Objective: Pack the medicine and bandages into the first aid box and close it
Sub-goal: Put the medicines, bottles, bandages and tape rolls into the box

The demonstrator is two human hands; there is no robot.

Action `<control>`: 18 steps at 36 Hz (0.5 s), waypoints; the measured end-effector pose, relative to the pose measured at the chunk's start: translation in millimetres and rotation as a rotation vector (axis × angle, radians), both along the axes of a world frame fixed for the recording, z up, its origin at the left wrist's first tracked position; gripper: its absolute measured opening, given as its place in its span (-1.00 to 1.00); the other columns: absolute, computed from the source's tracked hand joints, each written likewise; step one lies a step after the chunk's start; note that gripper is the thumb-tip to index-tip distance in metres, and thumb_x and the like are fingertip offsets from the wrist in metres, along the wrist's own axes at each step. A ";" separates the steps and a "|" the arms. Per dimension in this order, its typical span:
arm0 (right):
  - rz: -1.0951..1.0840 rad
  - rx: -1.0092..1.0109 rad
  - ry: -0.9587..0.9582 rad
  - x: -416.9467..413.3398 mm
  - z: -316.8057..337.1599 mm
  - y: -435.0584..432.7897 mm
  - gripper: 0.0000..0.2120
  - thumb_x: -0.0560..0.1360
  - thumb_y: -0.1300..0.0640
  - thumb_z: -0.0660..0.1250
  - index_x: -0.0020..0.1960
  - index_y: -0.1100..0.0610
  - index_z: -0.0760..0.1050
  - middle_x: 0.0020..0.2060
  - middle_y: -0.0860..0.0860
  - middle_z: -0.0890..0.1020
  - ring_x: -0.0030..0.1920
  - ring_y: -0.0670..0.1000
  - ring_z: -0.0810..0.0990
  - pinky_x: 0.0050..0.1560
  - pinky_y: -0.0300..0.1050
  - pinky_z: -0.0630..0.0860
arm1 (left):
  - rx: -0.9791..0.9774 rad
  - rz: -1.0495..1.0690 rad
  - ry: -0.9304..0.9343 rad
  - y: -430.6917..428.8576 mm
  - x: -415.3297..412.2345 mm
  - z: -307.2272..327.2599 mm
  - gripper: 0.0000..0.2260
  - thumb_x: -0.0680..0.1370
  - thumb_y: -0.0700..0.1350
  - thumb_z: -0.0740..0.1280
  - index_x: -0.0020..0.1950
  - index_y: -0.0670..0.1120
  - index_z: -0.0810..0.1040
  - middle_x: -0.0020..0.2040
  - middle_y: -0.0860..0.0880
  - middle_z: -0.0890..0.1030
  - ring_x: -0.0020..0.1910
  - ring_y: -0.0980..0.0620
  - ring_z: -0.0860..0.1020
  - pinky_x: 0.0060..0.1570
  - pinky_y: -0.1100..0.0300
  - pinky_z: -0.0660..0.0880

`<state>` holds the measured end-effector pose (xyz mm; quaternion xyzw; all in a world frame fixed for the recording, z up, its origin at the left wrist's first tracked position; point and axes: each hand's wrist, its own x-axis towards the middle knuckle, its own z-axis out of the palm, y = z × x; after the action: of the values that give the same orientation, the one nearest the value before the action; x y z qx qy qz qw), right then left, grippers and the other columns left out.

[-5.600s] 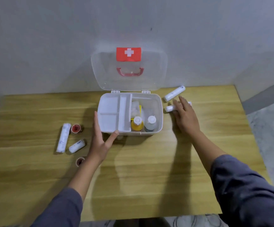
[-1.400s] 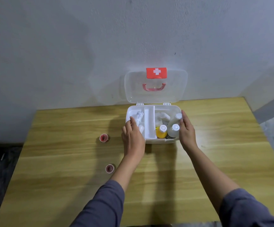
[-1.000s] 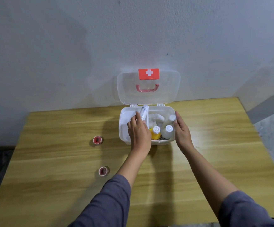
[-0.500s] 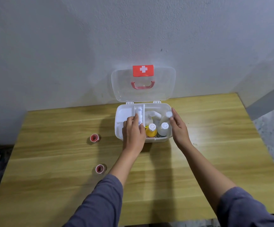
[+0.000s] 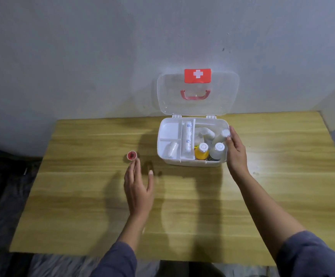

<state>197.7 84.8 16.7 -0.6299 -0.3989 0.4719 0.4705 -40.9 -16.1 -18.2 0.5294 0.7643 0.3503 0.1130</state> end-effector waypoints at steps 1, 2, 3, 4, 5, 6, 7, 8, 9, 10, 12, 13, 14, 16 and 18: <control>-0.004 0.004 -0.005 -0.5 -1.0 0.6 -0.62 0.62 0.15 0.09 0.44 0.08 0.27 0.44 -0.03 0.33 0.43 -0.07 0.28 0.46 -0.07 0.21 | -0.061 0.014 0.036 -13.0 -5.1 -11.2 -0.46 0.49 0.08 0.18 0.40 -0.17 0.35 0.35 -0.22 0.43 0.34 -0.16 0.37 0.31 -0.02 0.29; -0.006 0.005 -0.011 -0.7 -1.7 1.0 -0.62 0.62 0.15 0.09 0.43 0.08 0.27 0.43 -0.02 0.34 0.42 -0.07 0.29 0.46 -0.08 0.22 | -0.129 0.018 0.069 -23.8 -9.1 -22.2 -0.41 0.47 0.13 0.18 0.41 -0.16 0.32 0.38 -0.22 0.40 0.37 -0.19 0.35 0.32 -0.09 0.28; -0.007 0.004 -0.019 -0.7 -2.5 1.8 -0.62 0.62 0.15 0.10 0.43 0.08 0.27 0.44 -0.02 0.34 0.42 -0.07 0.29 0.45 -0.08 0.22 | -0.190 0.014 0.096 -31.6 -12.1 -32.0 -0.36 0.45 0.17 0.17 0.43 -0.15 0.29 0.43 -0.21 0.35 0.40 -0.19 0.30 0.34 -0.15 0.25; -0.007 0.005 -0.026 -0.7 -2.8 2.2 -0.61 0.62 0.14 0.10 0.44 0.09 0.27 0.44 -0.02 0.34 0.42 -0.07 0.29 0.45 -0.08 0.22 | -0.239 0.006 0.111 -35.6 -15.5 -39.6 -0.32 0.43 0.21 0.17 0.46 -0.13 0.24 0.47 -0.20 0.28 0.44 -0.17 0.23 0.36 -0.20 0.21; -0.005 0.006 -0.031 -1.1 -4.4 3.3 -0.61 0.62 0.14 0.10 0.44 0.09 0.26 0.44 -0.02 0.33 0.42 -0.08 0.29 0.45 -0.09 0.22 | -0.269 0.009 0.110 -35.5 -19.4 -46.1 -0.29 0.42 0.24 0.16 0.48 -0.11 0.20 0.50 -0.18 0.21 0.47 -0.16 0.17 0.38 -0.23 0.15; -0.005 0.007 -0.035 0.6 -4.4 3.0 -0.61 0.62 0.15 0.10 0.44 0.10 0.26 0.44 -0.02 0.33 0.41 -0.09 0.29 0.45 -0.11 0.21 | -0.283 0.019 0.099 -31.6 -22.0 -48.5 -0.26 0.42 0.26 0.16 0.49 -0.11 0.16 0.52 -0.18 0.15 0.49 -0.16 0.11 0.39 -0.23 0.10; -0.003 0.011 -0.039 2.3 -4.3 2.6 -0.61 0.62 0.15 0.10 0.44 0.10 0.25 0.44 -0.02 0.32 0.41 -0.09 0.29 0.44 -0.12 0.21 | -0.288 0.036 0.082 -24.6 -24.0 -48.5 -0.25 0.41 0.27 0.16 0.49 -0.10 0.14 0.53 -0.19 0.11 0.50 -0.16 0.08 0.41 -0.20 0.03; 0.002 0.016 -0.047 2.7 -5.4 2.5 -0.61 0.62 0.15 0.10 0.44 0.10 0.25 0.44 -0.02 0.32 0.41 -0.09 0.29 0.44 -0.12 0.21 | -0.283 0.055 0.060 -15.4 -26.5 -47.6 -0.24 0.42 0.26 0.18 0.50 -0.11 0.12 0.53 -0.20 0.08 0.51 -0.17 0.05 0.42 -0.16 -0.03; 0.007 0.021 -0.056 2.6 -6.5 2.7 -0.61 0.62 0.15 0.10 0.45 0.10 0.24 0.44 -0.02 0.32 0.41 -0.09 0.29 0.44 -0.12 0.21 | -0.266 0.069 0.038 -4.8 -28.6 -46.4 -0.24 0.42 0.23 0.24 0.50 -0.11 0.10 0.53 -0.21 0.06 0.52 -0.18 0.03 0.43 -0.09 -0.09; 0.009 0.026 -0.065 2.3 -7.1 2.8 -0.61 0.62 0.15 0.09 0.45 0.10 0.24 0.44 -0.02 0.32 0.41 -0.10 0.29 0.44 -0.12 0.22 | -0.245 0.073 0.018 6.5 -30.3 -45.3 -0.24 0.44 0.18 0.31 0.50 -0.11 0.09 0.53 -0.21 0.05 0.52 -0.17 0.01 0.42 -0.02 -0.11; 0.012 0.042 -0.082 2.0 -8.2 3.0 -0.61 0.62 0.15 0.09 0.45 0.10 0.23 0.44 -0.03 0.32 0.40 -0.12 0.30 0.43 -0.15 0.22 | -0.197 0.060 -0.019 28.8 -33.8 -45.3 -0.26 0.45 0.03 0.40 0.50 -0.12 0.10 0.54 -0.20 0.04 0.52 -0.14 0.01 0.41 0.18 -0.10; 0.012 0.050 -0.094 2.2 -9.1 3.4 -0.61 0.62 0.15 0.08 0.45 0.09 0.23 0.43 -0.04 0.32 0.39 -0.14 0.30 0.42 -0.17 0.22 | -0.173 0.049 -0.044 39.7 -35.8 -46.2 -0.28 0.45 -0.01 0.41 0.50 -0.14 0.12 0.54 -0.19 0.05 0.52 -0.12 0.03 0.38 0.30 -0.09; 0.013 0.055 -0.106 2.6 -10.0 3.7 -0.61 0.62 0.15 0.08 0.45 0.09 0.23 0.43 -0.05 0.33 0.39 -0.14 0.30 0.42 -0.17 0.22 | -0.154 0.035 -0.075 49.5 -37.2 -46.1 -0.31 0.47 -0.05 0.40 0.49 -0.16 0.15 0.54 -0.18 0.07 0.51 -0.10 0.07 0.33 0.43 -0.07; 0.013 0.061 -0.122 3.8 -11.9 4.0 -0.61 0.62 0.14 0.09 0.44 0.07 0.24 0.43 -0.05 0.34 0.40 -0.13 0.30 0.43 -0.14 0.22 | -0.127 0.003 -0.143 65.6 -39.7 -46.5 -0.41 0.51 -0.10 0.36 0.46 -0.19 0.21 0.52 -0.17 0.14 0.47 -0.04 0.19 0.21 0.61 -0.01; 0.013 0.068 -0.134 4.2 -12.9 4.0 -0.62 0.62 0.13 0.09 0.44 0.05 0.25 0.42 -0.06 0.35 0.40 -0.12 0.31 0.43 -0.13 0.22 | -0.093 -0.002 -0.168 77.2 -42.7 -47.2 -0.52 0.53 -0.15 0.32 0.41 -0.21 0.30 0.48 -0.17 0.25 0.37 0.02 0.31 0.16 0.63 0.06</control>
<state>201.9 88.8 3.8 -0.6411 -0.4493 0.4179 0.4609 -83.6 61.1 -65.4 0.4930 0.7671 0.3575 0.2018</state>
